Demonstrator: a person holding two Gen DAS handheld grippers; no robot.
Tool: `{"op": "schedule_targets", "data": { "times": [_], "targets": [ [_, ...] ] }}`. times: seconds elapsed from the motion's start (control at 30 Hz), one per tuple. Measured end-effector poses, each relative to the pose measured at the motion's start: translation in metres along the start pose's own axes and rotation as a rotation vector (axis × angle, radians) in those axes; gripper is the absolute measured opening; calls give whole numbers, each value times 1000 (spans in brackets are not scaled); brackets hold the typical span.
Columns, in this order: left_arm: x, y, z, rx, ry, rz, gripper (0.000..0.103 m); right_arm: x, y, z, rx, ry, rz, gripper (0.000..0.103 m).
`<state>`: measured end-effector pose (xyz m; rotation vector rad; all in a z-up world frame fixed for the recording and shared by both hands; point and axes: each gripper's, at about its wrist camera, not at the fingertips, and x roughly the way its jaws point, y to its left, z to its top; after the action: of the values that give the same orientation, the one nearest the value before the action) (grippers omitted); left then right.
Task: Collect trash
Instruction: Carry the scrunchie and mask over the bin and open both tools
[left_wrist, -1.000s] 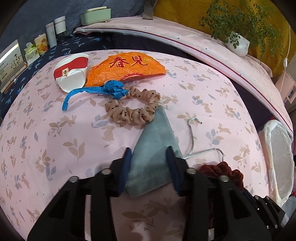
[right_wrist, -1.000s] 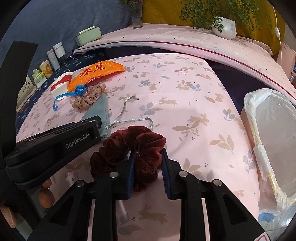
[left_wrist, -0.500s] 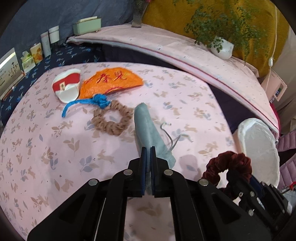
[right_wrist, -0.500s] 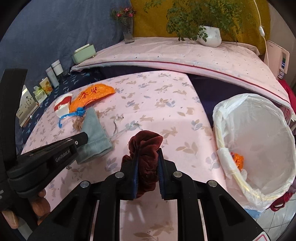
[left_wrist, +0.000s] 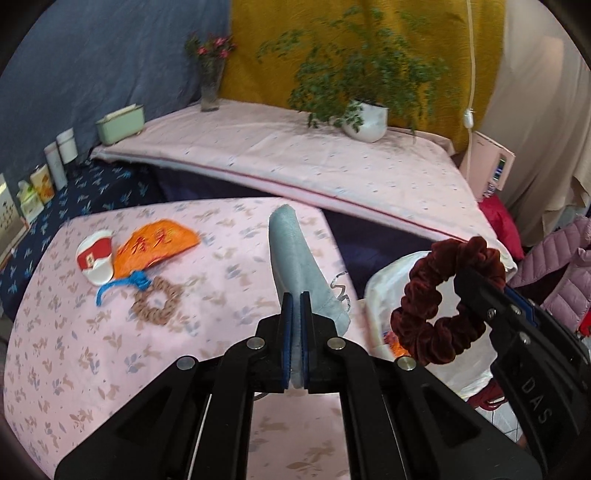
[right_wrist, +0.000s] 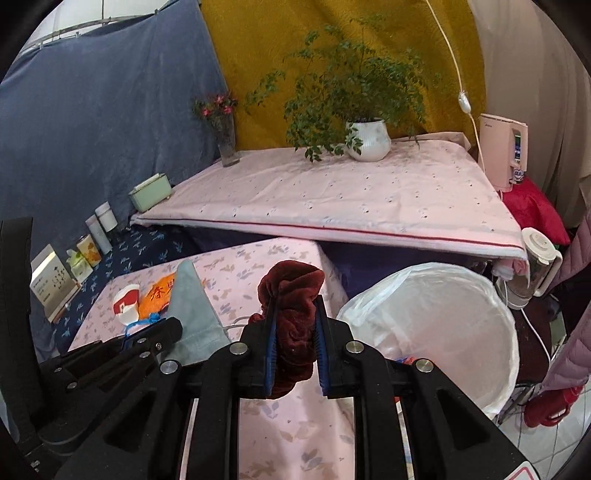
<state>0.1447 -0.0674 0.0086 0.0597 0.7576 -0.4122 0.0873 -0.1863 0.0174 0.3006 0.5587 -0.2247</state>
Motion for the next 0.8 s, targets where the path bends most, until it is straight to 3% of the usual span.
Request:
{"op": "schedule_targets", "data": {
  "times": [0.33,0.8],
  "targets": [
    [2,-66,11,107,-13,-42,3,-24,-55,20,59,-63,-52,16],
    [30,-111,8,164,41,-76,5,-10,-105,17,124,-38,-90,17]
  ]
}}
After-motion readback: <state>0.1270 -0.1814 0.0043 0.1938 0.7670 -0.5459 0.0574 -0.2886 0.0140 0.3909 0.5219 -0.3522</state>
